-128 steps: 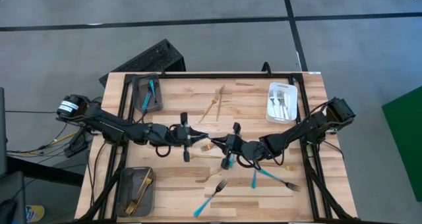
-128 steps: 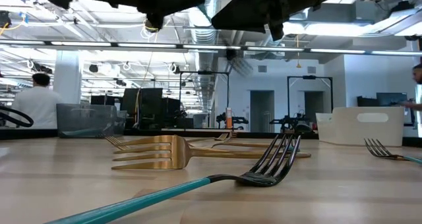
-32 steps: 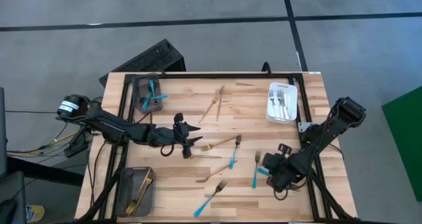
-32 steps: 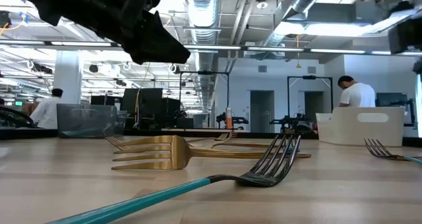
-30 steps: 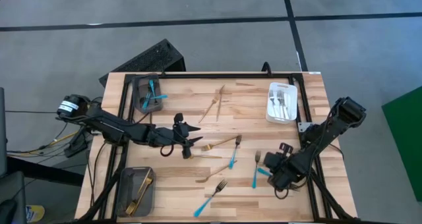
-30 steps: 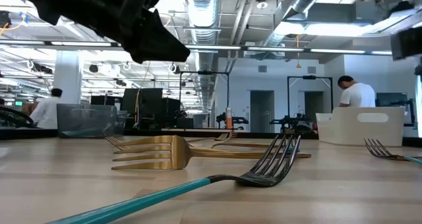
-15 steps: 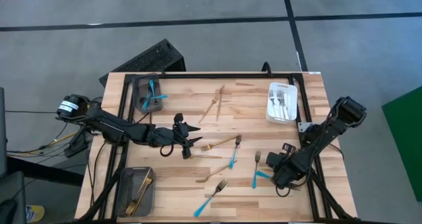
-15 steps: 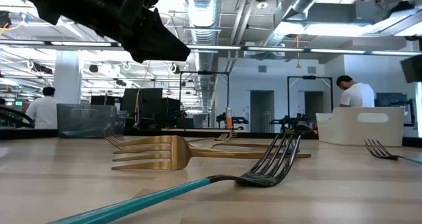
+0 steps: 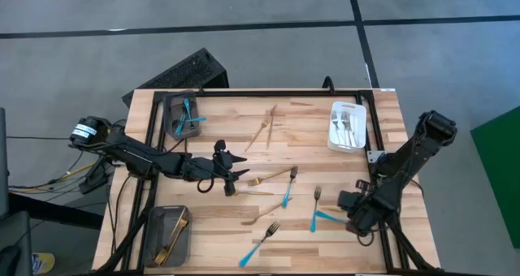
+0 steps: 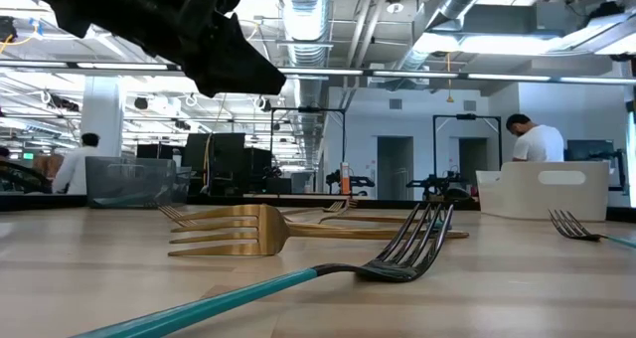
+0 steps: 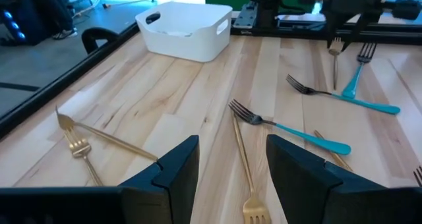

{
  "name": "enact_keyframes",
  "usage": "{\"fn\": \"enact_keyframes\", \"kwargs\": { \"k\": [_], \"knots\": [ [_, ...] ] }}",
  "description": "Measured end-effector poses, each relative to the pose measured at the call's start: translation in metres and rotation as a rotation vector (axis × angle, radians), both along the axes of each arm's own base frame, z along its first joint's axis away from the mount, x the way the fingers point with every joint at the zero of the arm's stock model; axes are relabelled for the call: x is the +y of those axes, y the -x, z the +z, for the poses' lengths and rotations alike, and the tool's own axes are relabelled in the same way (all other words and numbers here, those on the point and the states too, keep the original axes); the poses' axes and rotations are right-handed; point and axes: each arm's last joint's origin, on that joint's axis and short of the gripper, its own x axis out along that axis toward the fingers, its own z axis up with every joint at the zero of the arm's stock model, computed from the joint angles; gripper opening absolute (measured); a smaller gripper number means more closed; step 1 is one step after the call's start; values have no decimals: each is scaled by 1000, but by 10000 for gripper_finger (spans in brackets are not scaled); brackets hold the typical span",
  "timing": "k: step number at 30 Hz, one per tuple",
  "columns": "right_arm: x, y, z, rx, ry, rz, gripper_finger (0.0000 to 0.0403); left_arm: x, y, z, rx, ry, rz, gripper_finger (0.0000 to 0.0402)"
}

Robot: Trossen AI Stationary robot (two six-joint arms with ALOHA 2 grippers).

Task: Sort silverware by color (type)
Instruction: Put the gold fork into the bottom black bin

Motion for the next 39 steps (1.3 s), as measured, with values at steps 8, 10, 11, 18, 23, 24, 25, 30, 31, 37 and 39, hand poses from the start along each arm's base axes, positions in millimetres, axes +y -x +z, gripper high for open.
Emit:
{"fn": "enact_keyframes", "kwargs": {
  "k": [8, 10, 11, 18, 23, 24, 25, 30, 31, 37, 39],
  "knots": [
    [10, 12, -19, -17, -8, -14, 142, 0, 1, -3, 28, 10, 6, 167],
    [12, 14, -27, -12, -4, -3, 142, 0, 2, -4, 42, 15, 9, 167],
    [13, 13, -29, -12, -5, 0, 142, 0, 2, -5, 47, 18, 10, 167],
    [12, 8, -37, -13, 26, -15, 136, -2, 2, -4, 38, 28, 4, 167],
    [11, 5, -38, -22, 16, -2, 100, -2, 2, -4, 25, 70, 20, 167],
    [11, 5, -38, -26, 17, -3, 88, -2, 2, -4, 24, 74, 21, 167],
    [11, 4, -38, -30, 16, -5, 75, -3, 2, -4, 23, 75, 19, 167],
    [12, 3, -36, -71, 2, -15, 15, -4, 3, -4, 23, 75, 15, 167],
    [12, 2, -35, -86, -2, -26, 13, -4, 3, -4, 23, 75, 15, 167],
    [3, -9, -20, -390, 93, -104, 20, -4, 2, -4, 18, 76, 16, 167],
    [-1, -13, -11, -562, 172, -141, 17, -4, 2, -3, 6, 79, 15, 167]
  ]
}}
